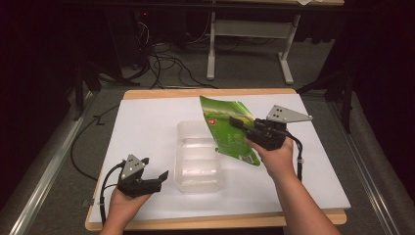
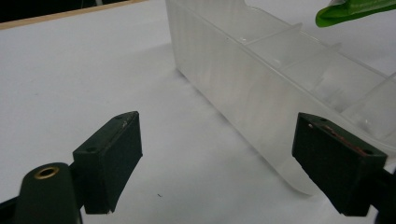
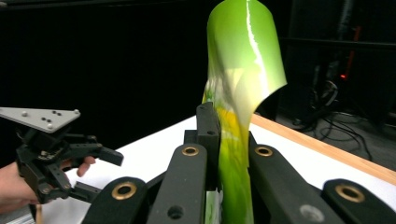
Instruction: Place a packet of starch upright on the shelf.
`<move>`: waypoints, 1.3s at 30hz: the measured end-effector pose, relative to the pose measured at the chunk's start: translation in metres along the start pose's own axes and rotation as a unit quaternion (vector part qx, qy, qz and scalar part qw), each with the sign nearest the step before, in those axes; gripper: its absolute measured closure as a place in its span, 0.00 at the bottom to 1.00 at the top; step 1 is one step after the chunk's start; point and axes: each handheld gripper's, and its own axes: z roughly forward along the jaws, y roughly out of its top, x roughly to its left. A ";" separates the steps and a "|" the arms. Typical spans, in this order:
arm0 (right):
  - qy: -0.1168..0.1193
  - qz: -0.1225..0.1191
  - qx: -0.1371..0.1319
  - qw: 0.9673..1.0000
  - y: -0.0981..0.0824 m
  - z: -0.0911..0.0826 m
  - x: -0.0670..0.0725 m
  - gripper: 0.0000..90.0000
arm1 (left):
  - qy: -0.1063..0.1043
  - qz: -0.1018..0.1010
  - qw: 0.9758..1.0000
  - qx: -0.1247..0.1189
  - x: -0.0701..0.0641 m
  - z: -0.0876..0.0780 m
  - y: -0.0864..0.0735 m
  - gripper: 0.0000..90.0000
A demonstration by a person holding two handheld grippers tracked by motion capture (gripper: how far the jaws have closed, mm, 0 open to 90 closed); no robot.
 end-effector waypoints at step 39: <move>0.096 -0.005 0.044 0.994 -0.021 0.104 0.016 0.99 | 0.003 -0.002 1.000 -0.001 0.002 -0.001 -0.002 0.18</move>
